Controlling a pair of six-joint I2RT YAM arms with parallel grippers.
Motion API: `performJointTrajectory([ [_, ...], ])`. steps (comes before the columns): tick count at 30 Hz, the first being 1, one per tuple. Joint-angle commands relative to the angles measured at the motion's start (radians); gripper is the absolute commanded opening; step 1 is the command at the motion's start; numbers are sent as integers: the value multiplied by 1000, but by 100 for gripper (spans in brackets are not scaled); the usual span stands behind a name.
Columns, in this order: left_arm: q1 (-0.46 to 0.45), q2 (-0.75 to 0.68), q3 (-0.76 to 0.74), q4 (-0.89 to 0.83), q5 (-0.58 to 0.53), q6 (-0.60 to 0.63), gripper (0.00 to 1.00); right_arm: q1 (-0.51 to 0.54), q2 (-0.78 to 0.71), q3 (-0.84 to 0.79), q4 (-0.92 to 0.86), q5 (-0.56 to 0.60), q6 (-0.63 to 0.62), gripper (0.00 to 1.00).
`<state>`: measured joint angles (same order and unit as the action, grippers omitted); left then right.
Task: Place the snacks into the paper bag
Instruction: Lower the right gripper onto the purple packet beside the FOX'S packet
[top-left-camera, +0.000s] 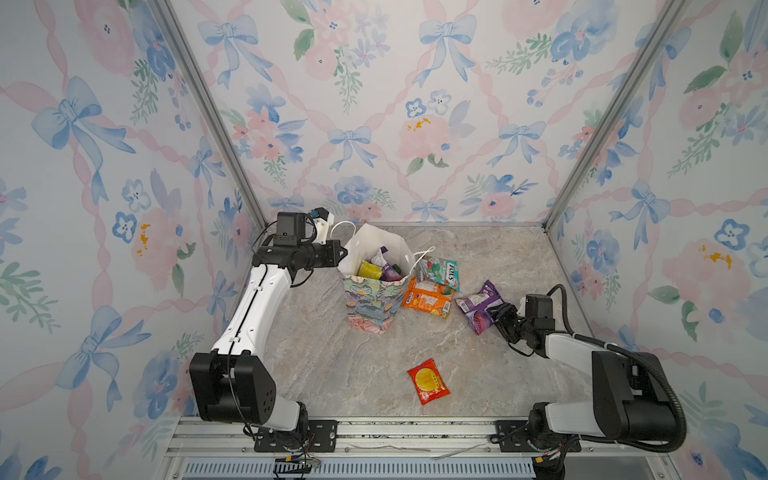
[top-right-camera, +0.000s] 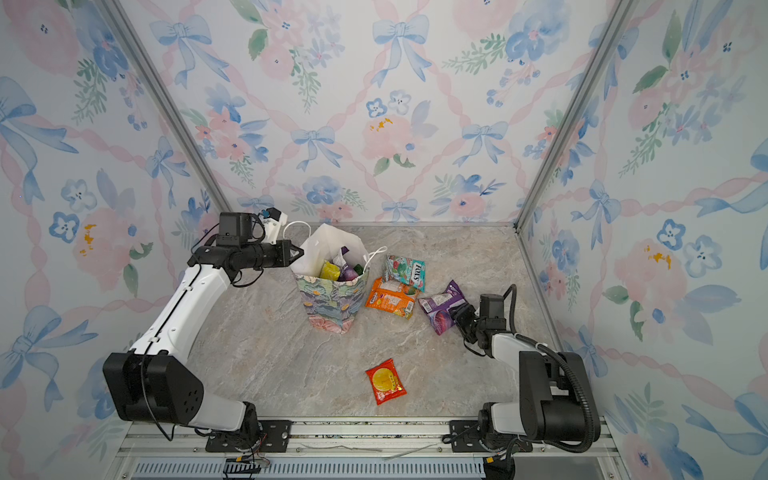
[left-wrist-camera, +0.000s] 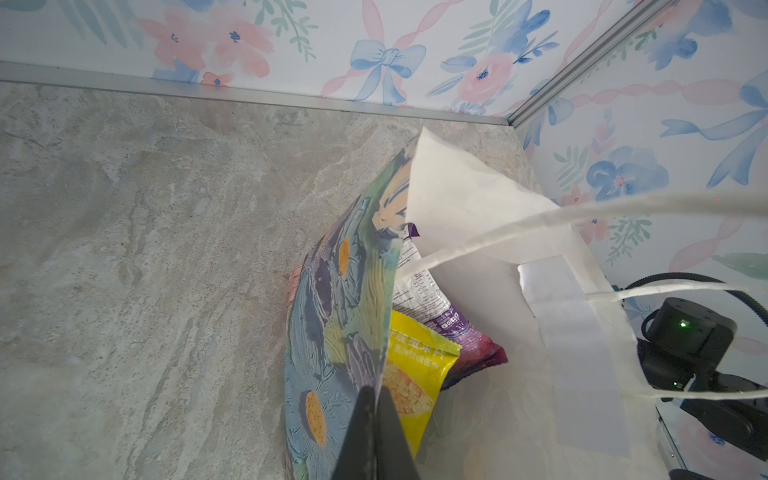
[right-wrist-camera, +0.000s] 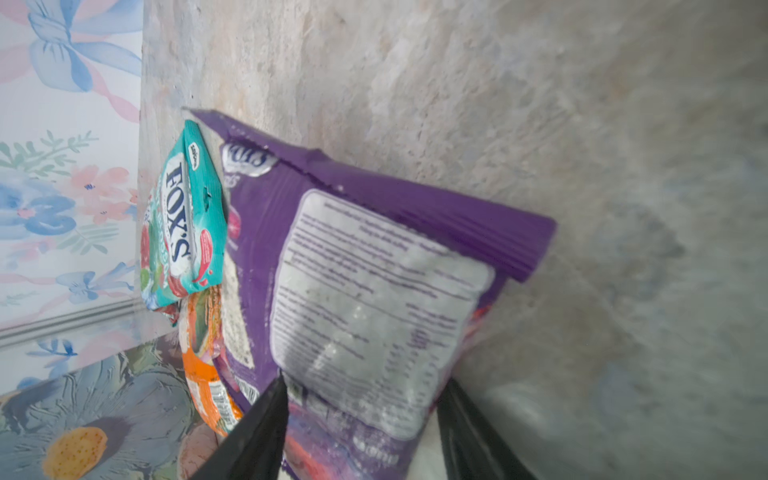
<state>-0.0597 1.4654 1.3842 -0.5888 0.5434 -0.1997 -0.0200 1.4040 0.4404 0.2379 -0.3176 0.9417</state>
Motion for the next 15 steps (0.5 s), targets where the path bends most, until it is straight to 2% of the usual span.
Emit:
performJointTrajectory([
  [1,-9,23,14,-13,-20,0,0,-8,46,-9,-2,31,26,48],
  [7,-9,24,12,-13,-22,1,0,-7,45,18,-13,41,-20,17],
  [15,-9,23,10,-13,-25,2,0,-3,-18,61,-96,45,-102,2],
])
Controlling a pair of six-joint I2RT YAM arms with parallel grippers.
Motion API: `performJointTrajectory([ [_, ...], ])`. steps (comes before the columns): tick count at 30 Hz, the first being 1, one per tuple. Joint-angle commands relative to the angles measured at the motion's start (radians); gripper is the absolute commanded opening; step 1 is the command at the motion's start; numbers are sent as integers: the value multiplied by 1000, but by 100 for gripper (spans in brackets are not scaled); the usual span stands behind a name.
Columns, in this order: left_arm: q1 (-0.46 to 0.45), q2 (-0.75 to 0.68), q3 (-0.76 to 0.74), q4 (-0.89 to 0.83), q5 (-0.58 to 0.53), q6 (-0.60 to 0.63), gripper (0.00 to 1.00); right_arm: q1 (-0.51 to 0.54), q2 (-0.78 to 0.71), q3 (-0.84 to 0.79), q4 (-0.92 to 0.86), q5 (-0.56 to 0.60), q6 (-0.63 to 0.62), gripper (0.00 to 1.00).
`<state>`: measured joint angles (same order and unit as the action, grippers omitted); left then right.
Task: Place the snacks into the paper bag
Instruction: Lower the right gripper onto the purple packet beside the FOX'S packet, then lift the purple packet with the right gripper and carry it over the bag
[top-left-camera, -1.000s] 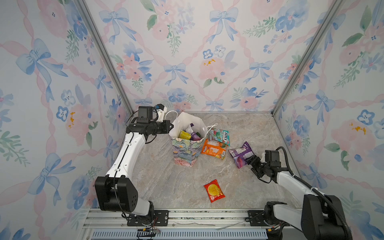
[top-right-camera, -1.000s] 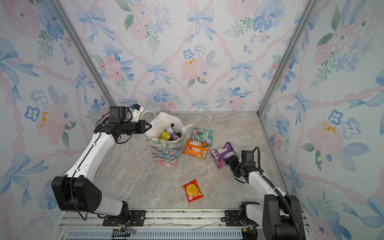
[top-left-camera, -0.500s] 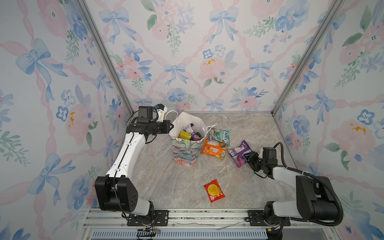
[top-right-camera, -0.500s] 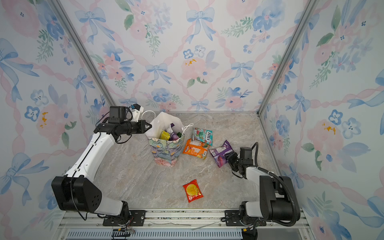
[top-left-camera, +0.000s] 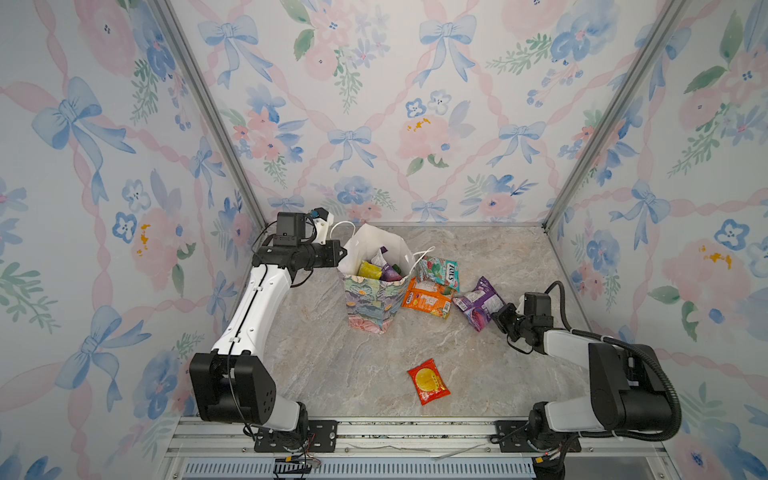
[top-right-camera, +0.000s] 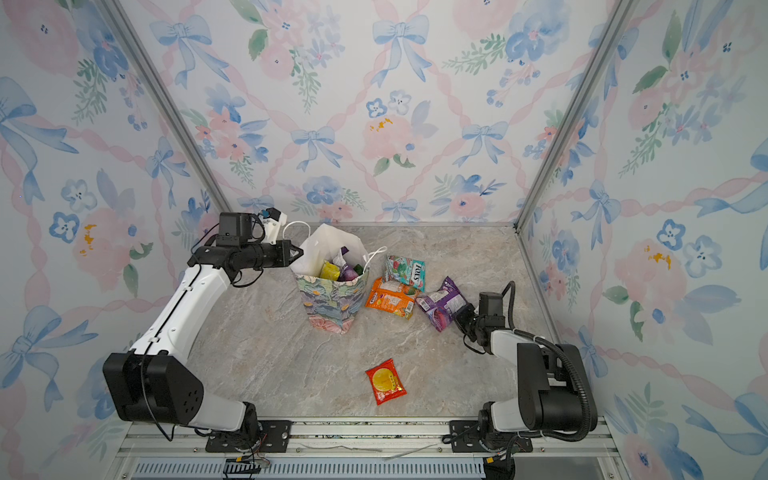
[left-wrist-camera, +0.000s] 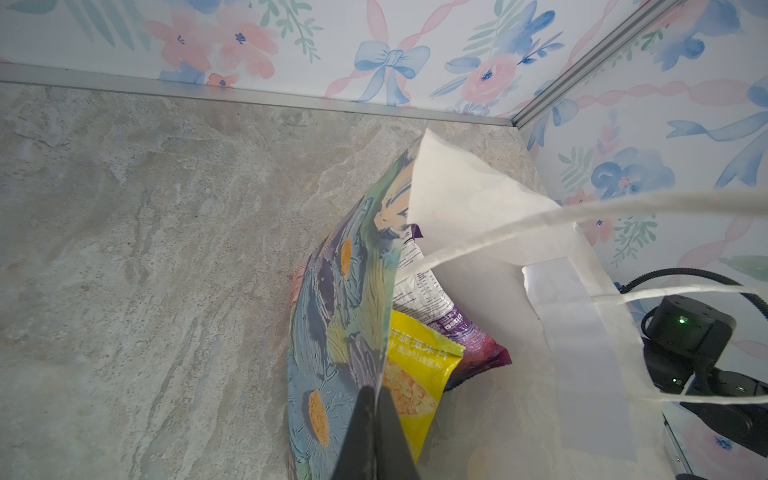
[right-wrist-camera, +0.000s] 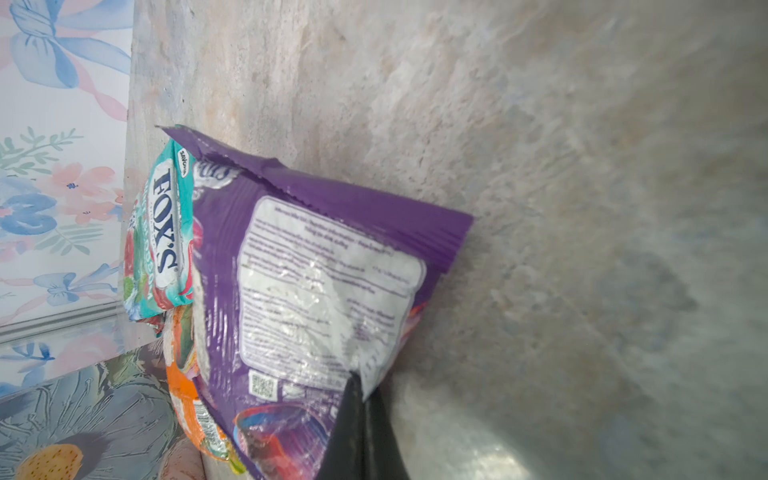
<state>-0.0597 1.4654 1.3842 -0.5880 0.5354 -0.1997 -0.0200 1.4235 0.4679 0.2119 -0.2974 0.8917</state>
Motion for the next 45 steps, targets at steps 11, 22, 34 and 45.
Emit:
performJointTrajectory([
  [11,-9,18,6,-14,-19,3,0,40,-159,141,-299,64,-181,0],
  [22,-9,18,4,-13,-18,2,0,138,-231,304,-473,52,-260,0],
  [34,-9,12,-1,-13,-20,5,0,309,-153,560,-620,58,-376,0],
  [45,-9,16,1,-14,-15,4,0,401,-128,755,-744,76,-426,0],
])
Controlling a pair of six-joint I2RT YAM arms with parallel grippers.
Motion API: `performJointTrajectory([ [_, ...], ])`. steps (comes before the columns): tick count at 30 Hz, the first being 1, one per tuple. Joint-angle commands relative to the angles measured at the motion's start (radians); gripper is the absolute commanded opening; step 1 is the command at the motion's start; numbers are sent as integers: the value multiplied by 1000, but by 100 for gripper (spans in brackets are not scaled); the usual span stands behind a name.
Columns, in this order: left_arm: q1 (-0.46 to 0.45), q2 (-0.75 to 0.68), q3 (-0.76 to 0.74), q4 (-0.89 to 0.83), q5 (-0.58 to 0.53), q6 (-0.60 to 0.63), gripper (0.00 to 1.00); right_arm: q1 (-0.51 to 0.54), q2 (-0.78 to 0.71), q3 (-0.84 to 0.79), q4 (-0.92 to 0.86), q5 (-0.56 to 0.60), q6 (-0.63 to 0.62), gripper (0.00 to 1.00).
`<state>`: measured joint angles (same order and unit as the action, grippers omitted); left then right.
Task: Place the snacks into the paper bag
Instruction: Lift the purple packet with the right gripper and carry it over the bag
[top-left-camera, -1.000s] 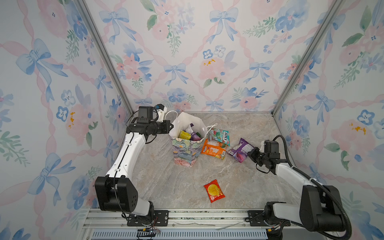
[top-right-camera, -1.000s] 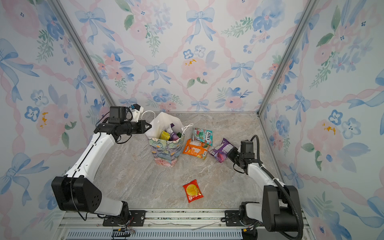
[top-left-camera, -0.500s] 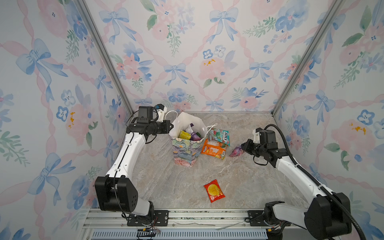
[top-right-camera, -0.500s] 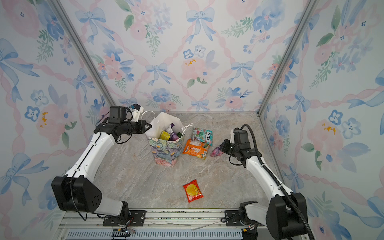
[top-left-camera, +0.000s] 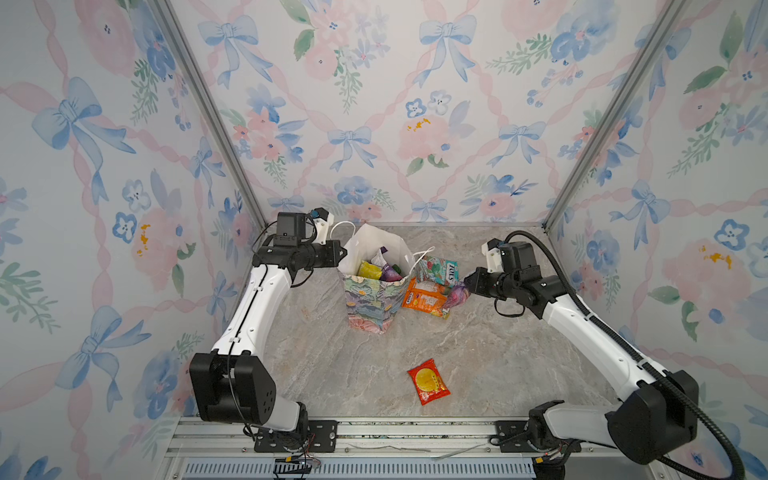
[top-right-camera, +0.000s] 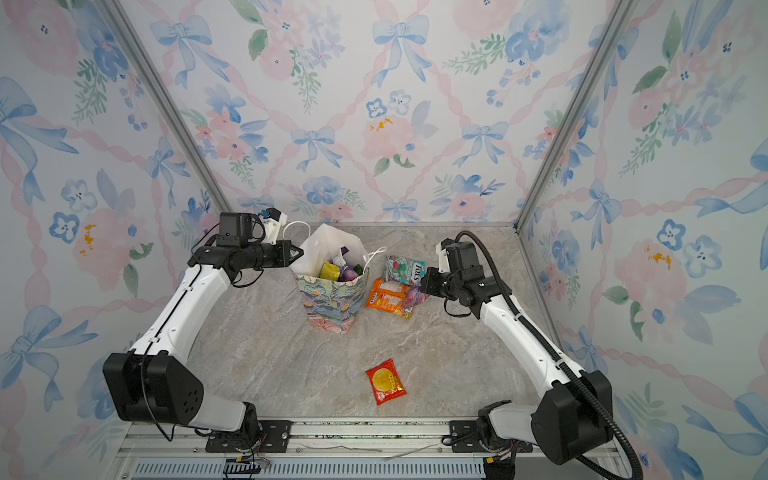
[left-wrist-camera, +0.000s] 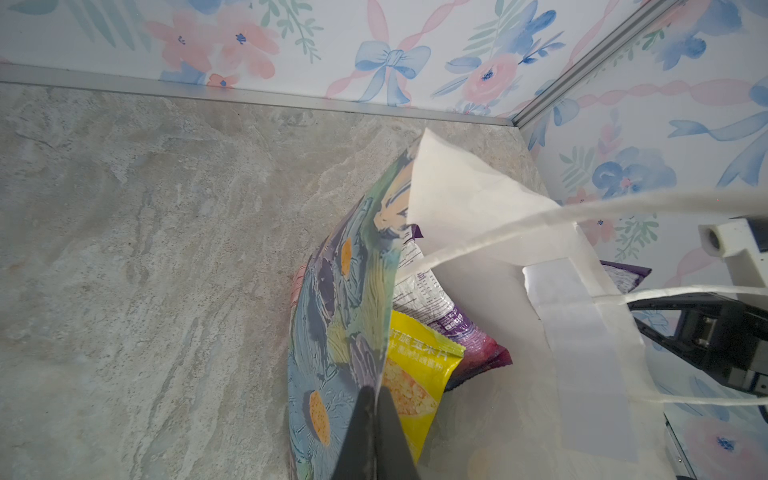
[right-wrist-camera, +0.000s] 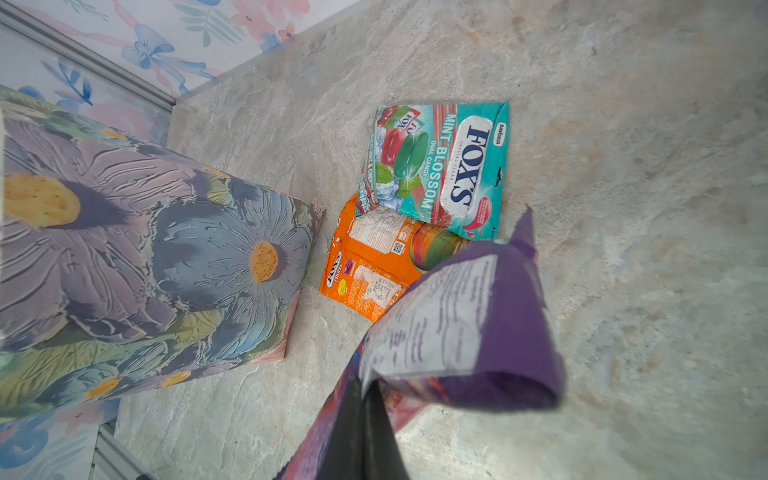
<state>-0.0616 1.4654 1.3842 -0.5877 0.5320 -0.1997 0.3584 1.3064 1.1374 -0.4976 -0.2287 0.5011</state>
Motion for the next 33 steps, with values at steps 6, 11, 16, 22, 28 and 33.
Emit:
performJointTrajectory([
  [6,-7,15,-1,-14,-14,5,0,55,12,219,-122,39,-83,0],
  [11,-7,10,1,-14,-15,6,0,67,47,348,-176,63,-124,0],
  [16,-7,14,-1,-14,-14,6,0,71,99,472,-199,66,-158,0],
  [22,-7,17,1,-14,-9,6,0,74,173,630,-243,70,-200,0],
  [28,-8,18,1,-14,-10,6,0,75,250,819,-290,70,-236,0],
  [33,-7,21,1,-14,-9,6,0,83,313,975,-333,68,-258,0],
])
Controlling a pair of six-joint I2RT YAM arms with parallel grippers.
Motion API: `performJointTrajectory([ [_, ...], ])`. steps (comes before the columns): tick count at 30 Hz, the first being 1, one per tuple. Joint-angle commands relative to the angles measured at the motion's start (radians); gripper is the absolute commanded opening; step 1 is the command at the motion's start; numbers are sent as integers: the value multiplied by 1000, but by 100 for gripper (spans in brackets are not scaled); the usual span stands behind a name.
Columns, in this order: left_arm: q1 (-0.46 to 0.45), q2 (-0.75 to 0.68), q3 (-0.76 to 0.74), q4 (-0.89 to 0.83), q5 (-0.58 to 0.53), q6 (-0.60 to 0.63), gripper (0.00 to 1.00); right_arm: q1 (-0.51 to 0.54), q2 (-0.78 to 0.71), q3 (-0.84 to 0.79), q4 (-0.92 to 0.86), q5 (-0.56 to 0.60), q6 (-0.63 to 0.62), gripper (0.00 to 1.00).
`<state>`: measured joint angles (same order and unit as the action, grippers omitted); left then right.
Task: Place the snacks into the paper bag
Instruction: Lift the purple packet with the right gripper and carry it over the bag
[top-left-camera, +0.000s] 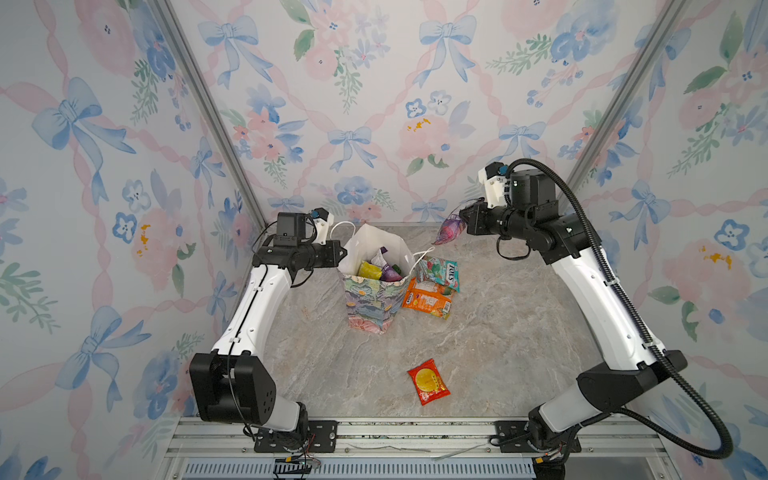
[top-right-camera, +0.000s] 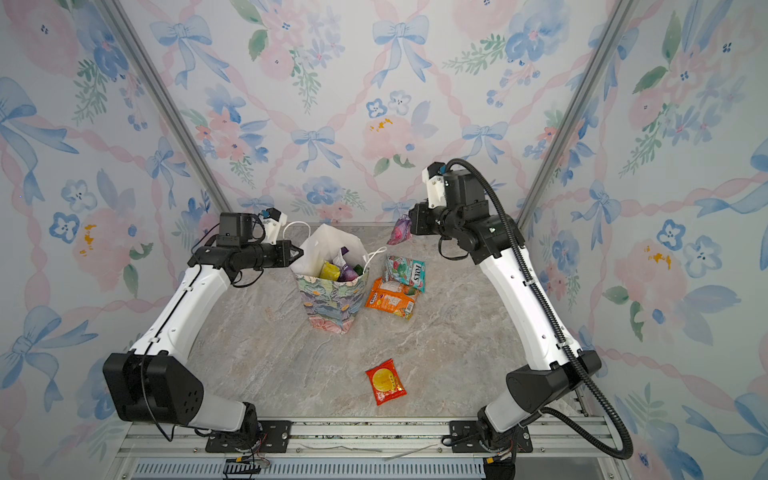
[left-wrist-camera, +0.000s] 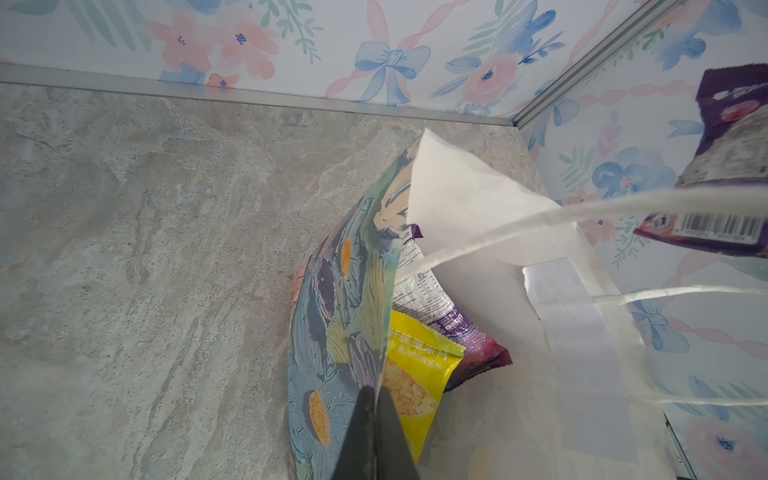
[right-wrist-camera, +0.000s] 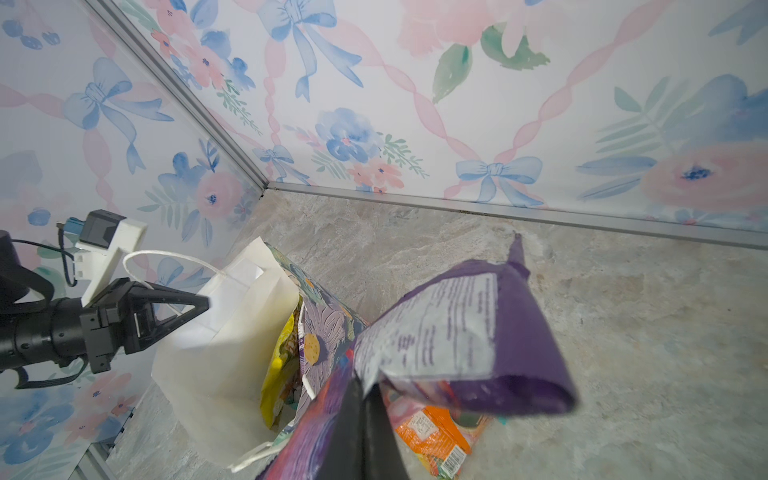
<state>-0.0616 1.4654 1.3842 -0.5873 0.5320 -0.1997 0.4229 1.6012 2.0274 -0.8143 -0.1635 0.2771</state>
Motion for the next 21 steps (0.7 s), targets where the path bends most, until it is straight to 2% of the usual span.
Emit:
performJointTrajectory([
  [1,-7,20,2,-14,-9,7,0,22,33,116,-26,2,-38,0],
  [7,-7,21,0,-14,-12,9,0,41,126,305,-64,-2,-51,0],
  [14,-7,17,-2,-14,-10,9,0,118,276,557,-153,-14,-73,0],
  [21,-7,15,-5,-14,-8,9,0,211,349,593,-151,-48,-76,0],
])
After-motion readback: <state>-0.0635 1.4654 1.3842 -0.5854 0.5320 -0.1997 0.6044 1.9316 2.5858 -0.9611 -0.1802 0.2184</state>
